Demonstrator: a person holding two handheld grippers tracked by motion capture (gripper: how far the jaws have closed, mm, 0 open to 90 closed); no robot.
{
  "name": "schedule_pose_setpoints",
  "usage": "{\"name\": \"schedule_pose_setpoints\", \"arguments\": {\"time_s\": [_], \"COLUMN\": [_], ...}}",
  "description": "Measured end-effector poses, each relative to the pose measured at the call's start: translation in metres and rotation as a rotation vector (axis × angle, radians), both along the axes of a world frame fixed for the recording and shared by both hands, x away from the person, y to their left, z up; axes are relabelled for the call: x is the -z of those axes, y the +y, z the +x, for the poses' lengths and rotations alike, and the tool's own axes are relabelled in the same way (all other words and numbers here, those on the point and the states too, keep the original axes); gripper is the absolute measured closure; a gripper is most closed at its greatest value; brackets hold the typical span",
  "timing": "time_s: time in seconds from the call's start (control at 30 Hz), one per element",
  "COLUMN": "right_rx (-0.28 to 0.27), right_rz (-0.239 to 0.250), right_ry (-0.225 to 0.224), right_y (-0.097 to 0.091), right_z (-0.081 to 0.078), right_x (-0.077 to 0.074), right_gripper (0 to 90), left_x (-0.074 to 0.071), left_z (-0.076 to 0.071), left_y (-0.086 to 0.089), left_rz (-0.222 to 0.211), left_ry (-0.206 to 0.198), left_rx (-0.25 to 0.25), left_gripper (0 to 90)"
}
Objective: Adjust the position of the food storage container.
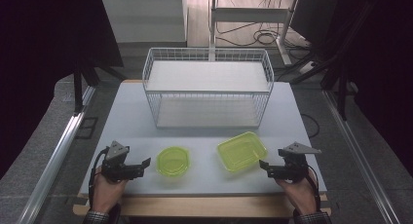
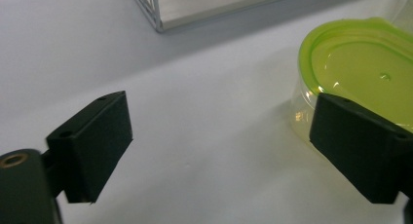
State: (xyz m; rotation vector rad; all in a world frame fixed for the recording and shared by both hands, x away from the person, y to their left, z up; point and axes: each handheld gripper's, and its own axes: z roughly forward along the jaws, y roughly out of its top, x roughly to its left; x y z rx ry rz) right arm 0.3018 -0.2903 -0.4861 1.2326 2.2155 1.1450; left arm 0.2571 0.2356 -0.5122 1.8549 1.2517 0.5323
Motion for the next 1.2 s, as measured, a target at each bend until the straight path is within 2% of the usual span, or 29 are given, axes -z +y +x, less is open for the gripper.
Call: {"name": "schedule_pose_setpoints", "arguments": {"time_s": [0.1,0.2,0.3,0.37,0.4,0.53,0.63,0.7,0.77,0.8,0.9,1.0,1.03,1.1,1.2], "right_rx": [0.006,0.006,-0.003,-0.006,-0.005,-0.004,-0.003,-0.004,-0.004,-0.005,-0.004,-0.001,-0.001,0.001,0.002], "right_rz": [-0.010,-0.027,-0.034,-0.035,-0.038,-0.036,-0.029,-0.029,-0.030,-0.034,-0.038,-0.039,-0.039,-0.040,-0.044], "right_ry": [-0.001,-0.001,-0.009,-0.011,-0.014,-0.020,-0.021,-0.022,-0.022,-0.025,-0.028,-0.029,-0.031,-0.037,-0.043], "right_y": [0.001,0.003,0.006,0.006,0.007,0.006,0.005,0.005,0.005,0.006,0.006,0.006,0.006,0.005,0.005], "right_z": [0.000,0.000,0.000,0.000,-0.001,-0.001,-0.001,-0.001,-0.001,-0.002,-0.002,-0.002,-0.002,-0.002,-0.002], "right_x": [0.000,0.001,0.001,0.001,0.001,0.001,0.000,0.000,0.000,0.000,0.000,0.000,0.000,0.000,0.000], "right_gripper": [13.5,15.0,16.8,17.2,17.6,18.4,18.6,18.8,18.9,19.2,19.4,19.4,19.4,19.4,19.3], "left_x": [0.005,0.005,0.002,0.001,-0.001,-0.001,-0.006,-0.010,-0.012,-0.017,-0.026,-0.035,-0.035,-0.041,-0.045], "left_z": [0.003,0.003,0.004,0.004,0.004,0.005,0.003,0.001,0.000,-0.003,-0.008,-0.013,-0.013,-0.018,-0.021], "left_y": [0.007,0.010,0.009,0.008,0.004,0.001,0.003,0.004,0.004,0.003,-0.005,-0.015,-0.015,-0.025,-0.036], "left_rz": [-0.031,-0.036,-0.070,-0.071,-0.052,-0.037,-0.074,-0.084,-0.088,-0.108,-0.095,-0.096,-0.096,-0.093,-0.095], "left_ry": [0.019,0.029,0.046,0.050,0.063,0.099,0.088,0.078,0.070,0.048,0.017,-0.010,-0.010,-0.028,-0.038], "left_rx": [-0.010,-0.018,0.013,0.026,0.033,0.015,0.017,0.021,0.031,0.062,0.111,0.167,0.167,0.213,0.248], "left_gripper": [11.8,12.4,12.9,12.6,12.0,6.4,6.4,8.5,12.6,16.3,24.4,38.9,43.1,52.4,62.4]}}
